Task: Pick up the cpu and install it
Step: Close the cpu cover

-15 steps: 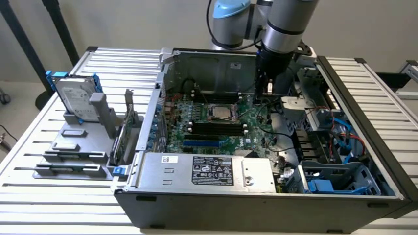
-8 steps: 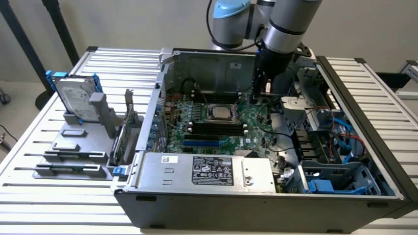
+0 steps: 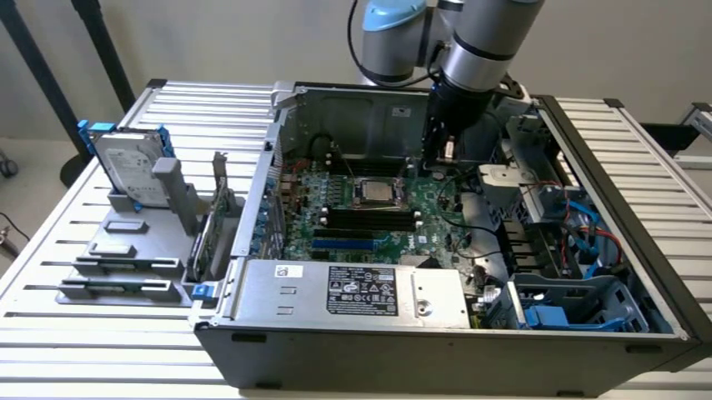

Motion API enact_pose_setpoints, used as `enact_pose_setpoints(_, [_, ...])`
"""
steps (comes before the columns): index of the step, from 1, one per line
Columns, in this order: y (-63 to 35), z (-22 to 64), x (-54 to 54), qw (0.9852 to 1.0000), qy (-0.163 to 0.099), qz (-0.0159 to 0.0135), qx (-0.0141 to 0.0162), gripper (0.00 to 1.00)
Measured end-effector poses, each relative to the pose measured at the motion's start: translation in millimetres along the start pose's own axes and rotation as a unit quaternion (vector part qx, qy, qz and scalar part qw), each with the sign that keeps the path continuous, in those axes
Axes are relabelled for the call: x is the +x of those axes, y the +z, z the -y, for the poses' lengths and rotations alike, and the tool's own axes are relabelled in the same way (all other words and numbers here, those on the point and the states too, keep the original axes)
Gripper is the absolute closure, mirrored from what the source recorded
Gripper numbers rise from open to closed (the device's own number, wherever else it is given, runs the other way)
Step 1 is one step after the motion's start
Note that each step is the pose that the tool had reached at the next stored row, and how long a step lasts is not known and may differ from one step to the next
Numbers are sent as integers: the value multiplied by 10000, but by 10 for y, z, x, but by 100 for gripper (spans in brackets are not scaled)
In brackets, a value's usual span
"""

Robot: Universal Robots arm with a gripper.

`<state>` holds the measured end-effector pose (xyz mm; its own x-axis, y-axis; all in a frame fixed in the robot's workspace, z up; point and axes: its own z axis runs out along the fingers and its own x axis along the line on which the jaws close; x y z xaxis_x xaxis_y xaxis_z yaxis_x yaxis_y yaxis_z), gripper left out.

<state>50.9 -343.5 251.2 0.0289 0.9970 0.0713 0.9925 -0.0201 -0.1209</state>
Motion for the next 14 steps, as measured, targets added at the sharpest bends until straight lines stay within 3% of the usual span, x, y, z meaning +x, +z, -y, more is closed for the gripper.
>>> enact_pose_setpoints(6, [22,201,-36,10000,2,0,22,89])
enact_pose_setpoints(14, [55,397,-65,9999,12,2,158,89])
